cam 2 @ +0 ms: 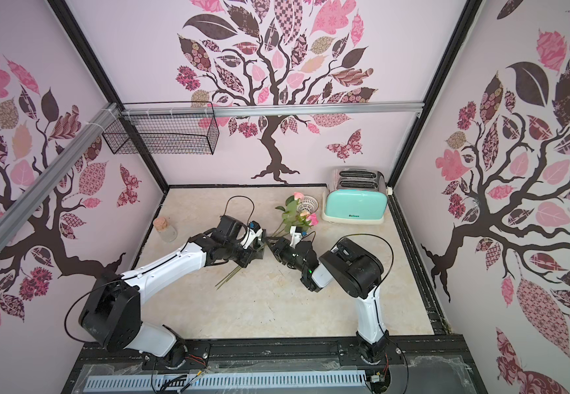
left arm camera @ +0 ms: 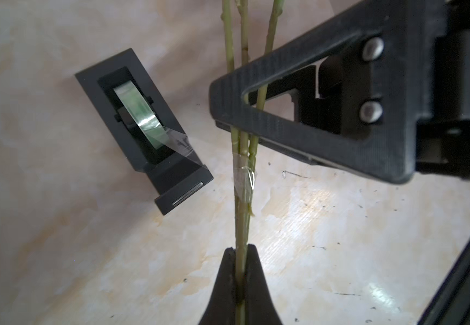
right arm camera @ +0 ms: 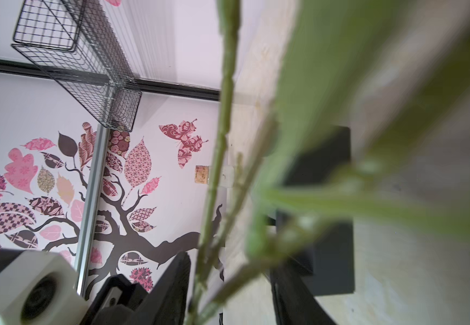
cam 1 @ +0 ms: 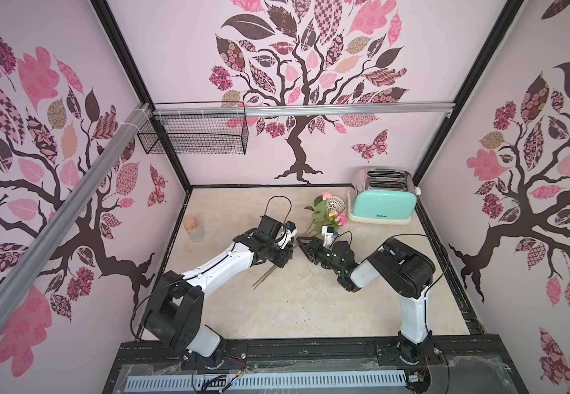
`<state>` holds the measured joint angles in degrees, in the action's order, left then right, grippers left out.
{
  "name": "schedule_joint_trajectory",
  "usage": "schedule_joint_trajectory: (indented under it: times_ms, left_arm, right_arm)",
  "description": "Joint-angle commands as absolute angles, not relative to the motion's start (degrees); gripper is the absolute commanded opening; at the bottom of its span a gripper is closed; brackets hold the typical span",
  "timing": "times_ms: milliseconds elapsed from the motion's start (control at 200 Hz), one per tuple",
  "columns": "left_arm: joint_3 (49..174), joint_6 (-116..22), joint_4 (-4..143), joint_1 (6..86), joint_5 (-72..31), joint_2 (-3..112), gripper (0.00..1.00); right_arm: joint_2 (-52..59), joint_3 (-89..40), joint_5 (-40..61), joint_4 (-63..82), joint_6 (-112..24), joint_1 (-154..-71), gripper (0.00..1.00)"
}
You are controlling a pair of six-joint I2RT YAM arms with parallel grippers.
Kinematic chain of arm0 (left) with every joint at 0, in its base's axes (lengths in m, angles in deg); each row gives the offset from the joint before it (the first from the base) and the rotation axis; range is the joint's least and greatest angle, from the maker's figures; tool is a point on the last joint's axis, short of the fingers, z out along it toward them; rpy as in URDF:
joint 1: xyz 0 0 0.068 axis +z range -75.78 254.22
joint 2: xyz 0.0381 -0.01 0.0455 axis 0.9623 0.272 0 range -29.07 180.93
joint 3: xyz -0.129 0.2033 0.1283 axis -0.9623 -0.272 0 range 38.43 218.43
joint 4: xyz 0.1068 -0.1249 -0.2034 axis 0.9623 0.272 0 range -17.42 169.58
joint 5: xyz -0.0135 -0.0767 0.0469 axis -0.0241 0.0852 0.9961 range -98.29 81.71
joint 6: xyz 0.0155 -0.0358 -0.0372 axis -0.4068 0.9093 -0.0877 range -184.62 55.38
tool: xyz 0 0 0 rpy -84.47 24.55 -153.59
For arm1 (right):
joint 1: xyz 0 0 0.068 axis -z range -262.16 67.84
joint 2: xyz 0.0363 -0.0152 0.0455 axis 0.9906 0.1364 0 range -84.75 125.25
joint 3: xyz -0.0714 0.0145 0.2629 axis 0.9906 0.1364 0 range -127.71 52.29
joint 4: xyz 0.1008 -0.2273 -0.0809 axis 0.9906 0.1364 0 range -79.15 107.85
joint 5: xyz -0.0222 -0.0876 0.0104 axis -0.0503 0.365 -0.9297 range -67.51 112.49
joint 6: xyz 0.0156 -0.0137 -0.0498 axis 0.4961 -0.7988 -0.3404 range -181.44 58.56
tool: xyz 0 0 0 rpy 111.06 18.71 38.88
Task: Wrap bouquets with tape
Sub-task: Wrap the tape around the bouquet.
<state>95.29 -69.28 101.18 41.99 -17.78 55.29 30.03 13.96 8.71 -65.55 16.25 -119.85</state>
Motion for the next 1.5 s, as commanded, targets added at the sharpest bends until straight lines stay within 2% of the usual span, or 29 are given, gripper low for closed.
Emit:
schedule_joint_trajectory:
  times_ms: [0, 200, 320, 355, 440, 495, 525, 670, 760, 831, 976, 1106, 1366, 1446, 1496]
  left_arm:
    - [92.1, -75.3, 95.8, 39.5, -7.6, 51.6, 0.0]
    - [88.4, -78.6, 92.6, 35.7, -3.3, 50.2, 0.0]
    - [88.9, -79.5, 92.8, 35.2, -3.8, 50.5, 0.0]
    - [88.8, -79.4, 92.3, 35.0, -3.8, 50.5, 0.0]
    - [89.3, -78.8, 92.5, 35.0, -3.9, 50.9, 0.0]
    - [89.7, -77.5, 92.7, 35.0, -4.0, 51.3, 0.0]
    - [90.3, -76.2, 93.0, 35.0, -3.9, 51.6, 0.05]
    - [93.8, -70.8, 97.3, 36.0, -7.2, 52.1, 0.3]
    - [95.1, -65.1, 99.1, 39.7, -14.3, 51.6, 0.37]
    - [96.1, -59.6, 100.0, 45.0, -23.8, 51.4, 0.39]
    - [98.0, -51.8, 100.7, 53.3, -42.4, 54.9, 0.4]
    - [98.3, -49.6, 99.2, 54.1, -51.2, 58.5, 0.39]
    - [98.3, -48.0, 98.4, 54.1, -56.9, 64.6, 0.35]
    - [98.8, -47.8, 98.2, 54.1, -57.5, 65.7, 0.3]
    - [99.2, -47.8, 98.3, 54.1, -57.8, 66.4, 0.22]
  right_arm:
    - [26.5, 13.5, 7.5, -61.7, 17.8, -119.6, 0.49]
    - [25.9, 12.1, 6.2, -60.1, 18.7, -119.4, 0.49]
    - [26.1, 11.2, 5.3, -58.6, 19.2, -119.5, 0.45]
    - [26.2, 11.1, 5.0, -58.5, 19.4, -119.5, 0.4]
    - [26.6, 11.1, 4.7, -59.7, 20.1, -119.5, 0.15]
    - [26.8, 11.4, 4.6, -60.8, 20.4, -119.5, 0.05]
    - [26.9, 11.7, 4.8, -61.6, 20.4, -119.5, 0.0]
    - [26.8, 13.1, 6.0, -65.0, 19.2, -119.4, 0.0]
    - [26.9, 13.6, 6.3, -67.7, 17.6, -119.4, 0.0]
    - [26.9, 14.2, 6.9, -70.3, 16.2, -119.4, 0.0]
    - [28.1, 14.7, 7.1, -75.4, 15.1, -119.4, 0.0]
    - [28.9, 14.4, 7.2, -76.4, 15.2, -119.4, 0.0]
    - [29.1, 14.5, 7.4, -76.7, 15.1, -119.4, 0.0]
    - [29.2, 14.6, 7.4, -77.0, 15.1, -119.5, 0.0]
    - [29.3, 14.7, 7.4, -77.1, 15.0, -119.4, 0.0]
